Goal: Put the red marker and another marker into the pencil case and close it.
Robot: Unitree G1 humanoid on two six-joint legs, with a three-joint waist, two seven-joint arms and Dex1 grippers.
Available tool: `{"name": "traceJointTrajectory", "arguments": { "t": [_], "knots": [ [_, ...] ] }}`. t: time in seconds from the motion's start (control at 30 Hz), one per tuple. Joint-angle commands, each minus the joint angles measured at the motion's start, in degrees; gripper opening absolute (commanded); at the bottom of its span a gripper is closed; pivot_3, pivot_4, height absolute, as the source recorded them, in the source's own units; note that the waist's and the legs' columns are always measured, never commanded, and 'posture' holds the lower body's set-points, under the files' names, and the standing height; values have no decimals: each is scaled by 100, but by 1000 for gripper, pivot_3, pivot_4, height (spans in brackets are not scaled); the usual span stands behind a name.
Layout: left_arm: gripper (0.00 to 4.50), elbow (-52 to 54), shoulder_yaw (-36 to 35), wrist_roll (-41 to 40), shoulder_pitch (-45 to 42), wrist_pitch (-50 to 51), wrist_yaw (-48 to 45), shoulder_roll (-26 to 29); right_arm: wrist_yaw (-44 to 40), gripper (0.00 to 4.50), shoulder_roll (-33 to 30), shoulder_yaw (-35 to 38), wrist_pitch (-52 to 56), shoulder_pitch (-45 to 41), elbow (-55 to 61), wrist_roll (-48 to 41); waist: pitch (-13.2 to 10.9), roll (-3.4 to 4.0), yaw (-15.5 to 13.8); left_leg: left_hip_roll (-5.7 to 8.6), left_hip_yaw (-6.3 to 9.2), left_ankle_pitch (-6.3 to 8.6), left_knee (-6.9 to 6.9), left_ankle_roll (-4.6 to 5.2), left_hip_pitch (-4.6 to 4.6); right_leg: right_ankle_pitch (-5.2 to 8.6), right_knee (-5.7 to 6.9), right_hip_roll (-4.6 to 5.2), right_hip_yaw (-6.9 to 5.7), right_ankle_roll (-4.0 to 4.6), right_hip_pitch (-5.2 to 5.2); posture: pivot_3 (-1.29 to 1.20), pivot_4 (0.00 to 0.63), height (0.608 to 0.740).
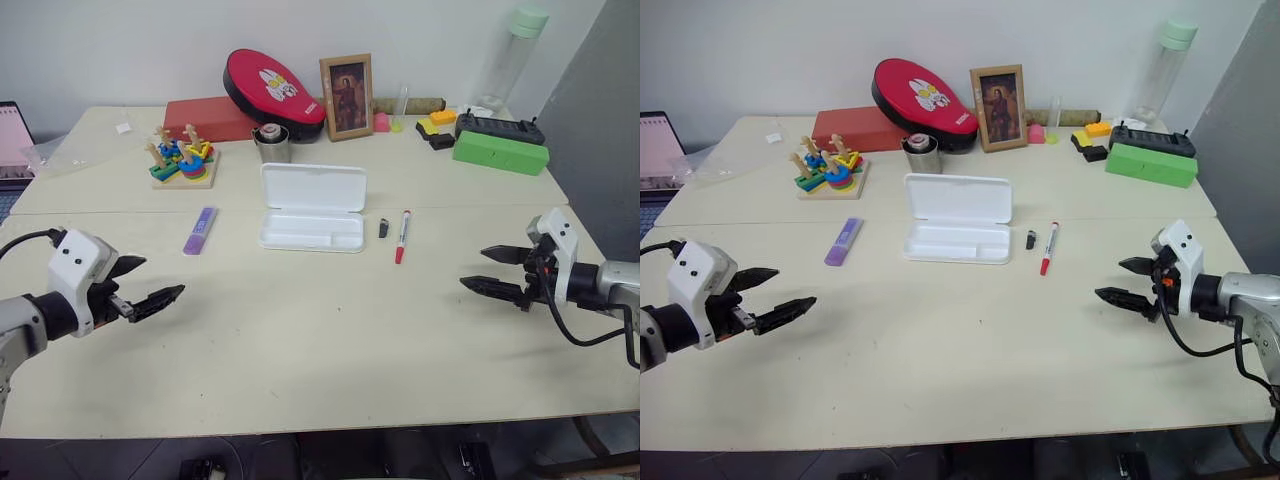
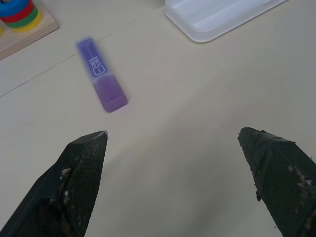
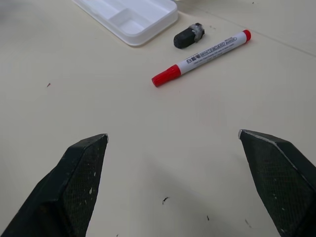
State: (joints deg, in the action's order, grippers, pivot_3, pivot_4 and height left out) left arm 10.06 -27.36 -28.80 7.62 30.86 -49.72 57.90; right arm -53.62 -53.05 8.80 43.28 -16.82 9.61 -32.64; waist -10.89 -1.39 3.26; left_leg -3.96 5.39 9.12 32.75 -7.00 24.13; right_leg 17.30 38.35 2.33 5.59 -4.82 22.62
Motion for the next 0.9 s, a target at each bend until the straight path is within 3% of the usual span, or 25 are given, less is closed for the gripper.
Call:
{"name": "traceJointTrajectory", "arguments": {
  "t": [0.03, 0.9],
  "knots": [
    [4500, 342, -309, -66, 256, 203, -176, 49, -52, 4456, -32, 20, 35, 14, 142, -8, 0, 0, 0, 0, 1, 0, 0, 0, 5, 0, 0, 0, -1, 0, 4, 0, 150, 740],
    [4500, 672, -399, 180, 755, 367, -464, 3, -191, 4456, 15, -171, 99, -215, 114, 9, 0, 0, -1, 0, -4, -1, 11, 0, 38, -10, 38, -1, 5, -14, 55, 0, 150, 740]
  ]
}}
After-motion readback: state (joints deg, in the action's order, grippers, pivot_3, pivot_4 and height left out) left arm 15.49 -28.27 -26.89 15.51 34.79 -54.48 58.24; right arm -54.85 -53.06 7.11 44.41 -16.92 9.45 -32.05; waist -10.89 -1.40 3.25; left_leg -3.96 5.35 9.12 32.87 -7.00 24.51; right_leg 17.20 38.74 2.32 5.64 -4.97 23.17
